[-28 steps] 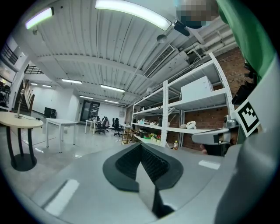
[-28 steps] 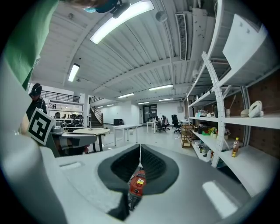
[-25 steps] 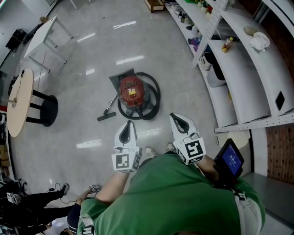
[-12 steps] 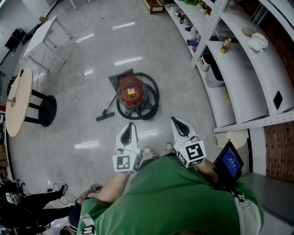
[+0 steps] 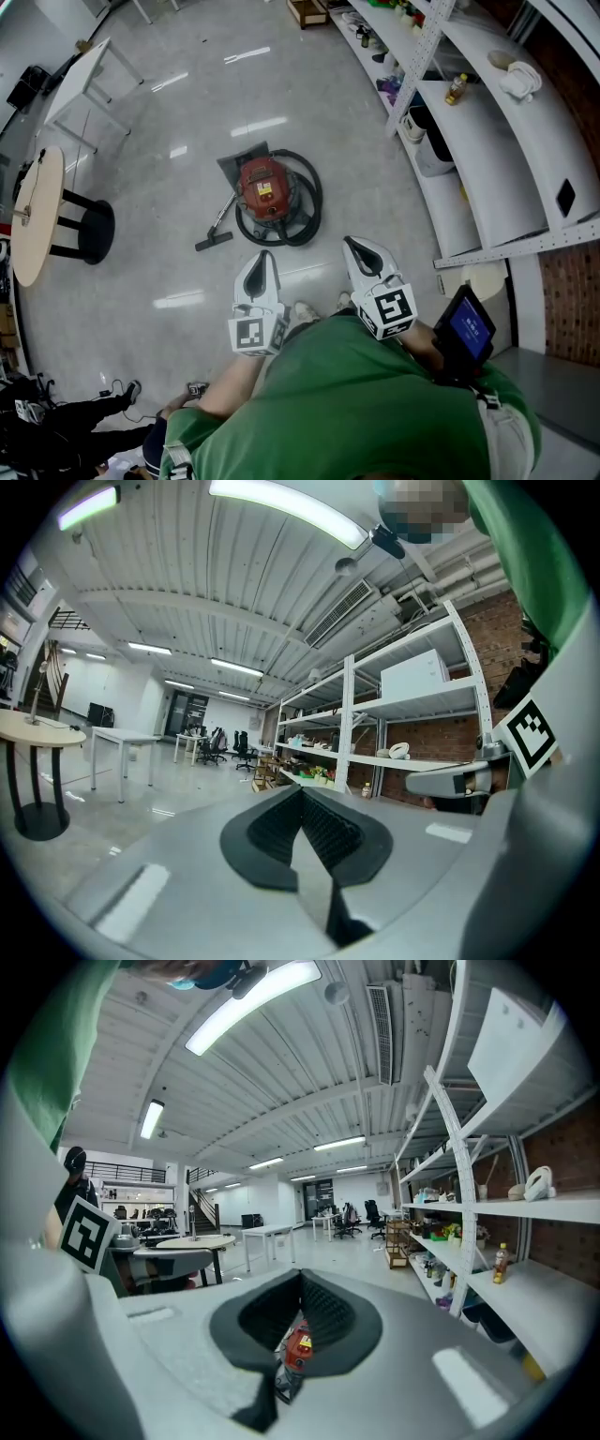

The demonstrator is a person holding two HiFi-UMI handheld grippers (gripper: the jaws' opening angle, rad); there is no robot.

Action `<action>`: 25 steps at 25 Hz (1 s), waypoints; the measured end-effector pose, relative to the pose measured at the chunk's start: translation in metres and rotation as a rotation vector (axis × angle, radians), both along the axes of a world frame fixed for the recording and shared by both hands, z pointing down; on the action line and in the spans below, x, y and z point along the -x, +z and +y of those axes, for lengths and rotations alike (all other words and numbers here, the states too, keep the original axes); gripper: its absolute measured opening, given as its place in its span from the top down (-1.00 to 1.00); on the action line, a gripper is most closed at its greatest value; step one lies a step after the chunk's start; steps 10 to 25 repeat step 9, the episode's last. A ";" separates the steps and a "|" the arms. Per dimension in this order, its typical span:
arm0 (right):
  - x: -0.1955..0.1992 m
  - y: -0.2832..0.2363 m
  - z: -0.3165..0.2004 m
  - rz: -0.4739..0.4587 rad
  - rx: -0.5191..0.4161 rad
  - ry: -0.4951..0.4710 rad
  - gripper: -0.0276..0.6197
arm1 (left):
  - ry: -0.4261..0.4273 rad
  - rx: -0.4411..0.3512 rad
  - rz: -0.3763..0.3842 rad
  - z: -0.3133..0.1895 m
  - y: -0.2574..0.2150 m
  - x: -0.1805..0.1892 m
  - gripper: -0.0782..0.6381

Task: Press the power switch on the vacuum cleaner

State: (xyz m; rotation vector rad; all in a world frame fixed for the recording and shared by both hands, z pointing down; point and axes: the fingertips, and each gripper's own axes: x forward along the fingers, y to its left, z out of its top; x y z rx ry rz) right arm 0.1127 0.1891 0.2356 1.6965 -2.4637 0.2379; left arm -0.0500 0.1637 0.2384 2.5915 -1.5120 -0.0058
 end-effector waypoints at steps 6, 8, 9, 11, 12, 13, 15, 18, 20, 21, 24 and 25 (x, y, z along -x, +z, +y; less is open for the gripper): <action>0.006 0.003 -0.001 0.001 -0.006 -0.016 0.91 | -0.018 0.001 0.007 0.004 0.000 0.003 0.76; 0.007 0.004 -0.001 0.001 -0.005 -0.019 0.91 | -0.019 0.002 0.009 0.004 0.000 0.003 0.76; 0.008 0.004 -0.001 0.001 -0.003 -0.020 0.91 | -0.020 0.004 0.009 0.005 0.000 0.003 0.76; 0.008 0.004 -0.001 0.001 -0.003 -0.020 0.91 | -0.020 0.004 0.009 0.005 0.000 0.003 0.76; 0.008 0.004 -0.001 0.001 -0.003 -0.020 0.91 | -0.020 0.004 0.009 0.005 0.000 0.003 0.76; 0.008 0.004 -0.001 0.001 -0.003 -0.020 0.91 | -0.020 0.004 0.009 0.005 0.000 0.003 0.76; 0.008 0.004 -0.001 0.001 -0.003 -0.020 0.91 | -0.020 0.004 0.009 0.005 0.000 0.003 0.76; 0.008 0.004 -0.001 0.001 -0.003 -0.020 0.91 | -0.020 0.004 0.009 0.005 0.000 0.003 0.76; 0.008 0.004 -0.001 0.001 -0.003 -0.020 0.91 | -0.020 0.004 0.009 0.005 0.000 0.003 0.76; 0.008 0.004 -0.001 0.001 -0.003 -0.020 0.91 | -0.020 0.004 0.009 0.005 0.000 0.003 0.76; 0.008 0.004 -0.001 0.001 -0.003 -0.020 0.91 | -0.020 0.004 0.009 0.005 0.000 0.003 0.76; 0.008 0.004 -0.001 0.001 -0.003 -0.020 0.91 | -0.020 0.004 0.009 0.005 0.000 0.003 0.76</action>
